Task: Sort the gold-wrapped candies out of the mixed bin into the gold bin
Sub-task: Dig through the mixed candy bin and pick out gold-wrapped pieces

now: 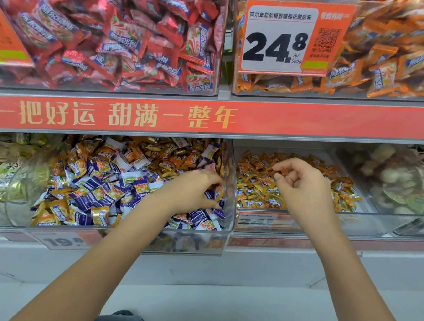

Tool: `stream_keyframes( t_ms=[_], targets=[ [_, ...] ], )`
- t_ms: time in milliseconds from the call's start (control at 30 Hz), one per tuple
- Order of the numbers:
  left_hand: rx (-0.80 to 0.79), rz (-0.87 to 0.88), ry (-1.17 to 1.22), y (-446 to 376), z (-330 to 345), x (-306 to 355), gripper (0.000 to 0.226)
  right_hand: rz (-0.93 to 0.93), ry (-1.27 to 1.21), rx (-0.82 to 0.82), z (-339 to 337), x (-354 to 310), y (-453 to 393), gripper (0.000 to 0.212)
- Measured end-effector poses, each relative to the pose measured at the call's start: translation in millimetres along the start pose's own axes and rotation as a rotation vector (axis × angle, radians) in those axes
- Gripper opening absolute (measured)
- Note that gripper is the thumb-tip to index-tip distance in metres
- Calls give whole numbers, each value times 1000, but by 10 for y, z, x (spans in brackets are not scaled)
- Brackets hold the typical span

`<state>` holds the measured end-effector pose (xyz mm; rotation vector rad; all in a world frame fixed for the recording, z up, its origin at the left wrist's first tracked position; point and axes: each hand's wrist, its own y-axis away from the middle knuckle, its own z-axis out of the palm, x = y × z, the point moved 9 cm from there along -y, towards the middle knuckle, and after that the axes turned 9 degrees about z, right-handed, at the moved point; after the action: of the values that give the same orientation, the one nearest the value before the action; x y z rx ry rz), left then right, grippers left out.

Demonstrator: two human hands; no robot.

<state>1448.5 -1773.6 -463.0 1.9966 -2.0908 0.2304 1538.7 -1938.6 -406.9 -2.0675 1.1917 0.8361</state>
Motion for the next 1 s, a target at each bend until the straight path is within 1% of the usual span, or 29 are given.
stream_keyframes(
  t_ms=[33, 100, 167, 233, 367, 433, 567, 633, 667, 733, 800, 867, 933, 967, 1000],
  targets=[
    [9, -21, -32, 4, 2, -32, 63, 3, -8, -1, 8, 1, 3, 11],
    [11, -57, -68, 2, 7, -90, 73, 4, -30, -6, 24, -7, 14, 12],
    [-16, -90, -67, -39, 16, -128, 78, 7, -34, -15, 39, -8, 14, 14],
    [-45, -109, -94, -111, 22, -124, 79, 12, -33, -24, 51, 0, 10, 15],
    [-80, -177, -169, -282, -5, -67, 58, 15, -49, -41, 58, 14, 18, 16],
    [-96, -206, -182, -336, -9, -56, 52, 23, -62, -44, 56, 37, 11, 15],
    [-62, -171, -170, -292, -62, -53, 34, 47, -72, -59, 42, 99, -3, 15],
    [4, -156, -18, -163, -121, -114, 23, 58, -85, -63, 44, 127, -10, 15],
    [58, -164, 115, -65, -173, -154, 19, 62, -89, -62, 48, 128, -13, 15],
    [207, -196, 400, 183, -329, -190, 17, 48, -105, -55, 36, 66, -6, 14],
    [363, -240, 603, 430, -459, -170, 20, 2, -184, -74, 2, -100, 46, 13],
    [510, -255, 787, 600, -546, -94, 26, -71, -400, -187, 13, -344, 167, 13],
    [598, -217, 947, 679, -618, 43, 33, -150, -622, -373, 103, -601, 342, 25],
    [615, -182, 1020, 685, -641, 121, 34, -206, -644, -449, 177, -704, 428, 35],
    [622, -146, 1085, 675, -648, 187, 33, -272, -590, -495, 268, -780, 504, 45]
  ],
)
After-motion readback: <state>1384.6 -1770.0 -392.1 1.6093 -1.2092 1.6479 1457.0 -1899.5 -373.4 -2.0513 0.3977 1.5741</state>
